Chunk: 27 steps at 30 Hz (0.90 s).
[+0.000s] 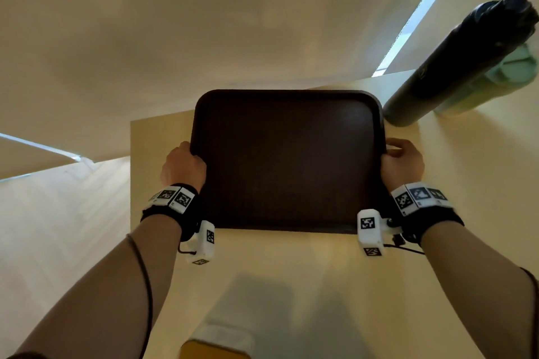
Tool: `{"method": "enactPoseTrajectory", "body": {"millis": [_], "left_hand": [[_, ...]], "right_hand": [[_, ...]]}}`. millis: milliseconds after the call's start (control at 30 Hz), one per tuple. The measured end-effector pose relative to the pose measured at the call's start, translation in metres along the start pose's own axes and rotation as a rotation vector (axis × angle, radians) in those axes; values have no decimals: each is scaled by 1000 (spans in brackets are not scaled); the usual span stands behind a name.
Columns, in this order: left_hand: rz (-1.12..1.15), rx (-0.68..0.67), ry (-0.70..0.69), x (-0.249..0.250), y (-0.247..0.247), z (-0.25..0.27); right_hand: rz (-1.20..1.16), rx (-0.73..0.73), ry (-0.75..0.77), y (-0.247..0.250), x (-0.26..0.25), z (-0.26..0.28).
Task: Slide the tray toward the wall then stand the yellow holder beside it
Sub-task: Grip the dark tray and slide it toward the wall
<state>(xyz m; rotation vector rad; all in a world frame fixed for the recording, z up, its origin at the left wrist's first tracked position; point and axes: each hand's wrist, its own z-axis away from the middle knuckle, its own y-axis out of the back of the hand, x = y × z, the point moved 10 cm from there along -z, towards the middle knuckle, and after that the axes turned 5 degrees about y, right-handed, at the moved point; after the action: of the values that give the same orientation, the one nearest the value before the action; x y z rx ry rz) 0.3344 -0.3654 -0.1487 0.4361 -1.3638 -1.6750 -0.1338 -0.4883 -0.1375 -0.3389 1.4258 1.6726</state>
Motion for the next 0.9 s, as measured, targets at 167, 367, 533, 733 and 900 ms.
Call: {"method": "enactPoseTrajectory", "body": {"millis": [167, 367, 533, 733, 900], "left_hand": [[27, 32, 35, -5, 1, -1], [64, 46, 40, -7, -4, 11], [59, 50, 45, -8, -4, 18], [78, 42, 64, -10, -4, 23], [69, 33, 76, -11, -3, 28]], "right_hand": [[-18, 0, 17, -12, -16, -21], [41, -11, 44, -12, -26, -34], [54, -10, 59, -13, -28, -37], [70, -20, 77, -15, -32, -42], [77, -21, 90, -17, -36, -44]]}}
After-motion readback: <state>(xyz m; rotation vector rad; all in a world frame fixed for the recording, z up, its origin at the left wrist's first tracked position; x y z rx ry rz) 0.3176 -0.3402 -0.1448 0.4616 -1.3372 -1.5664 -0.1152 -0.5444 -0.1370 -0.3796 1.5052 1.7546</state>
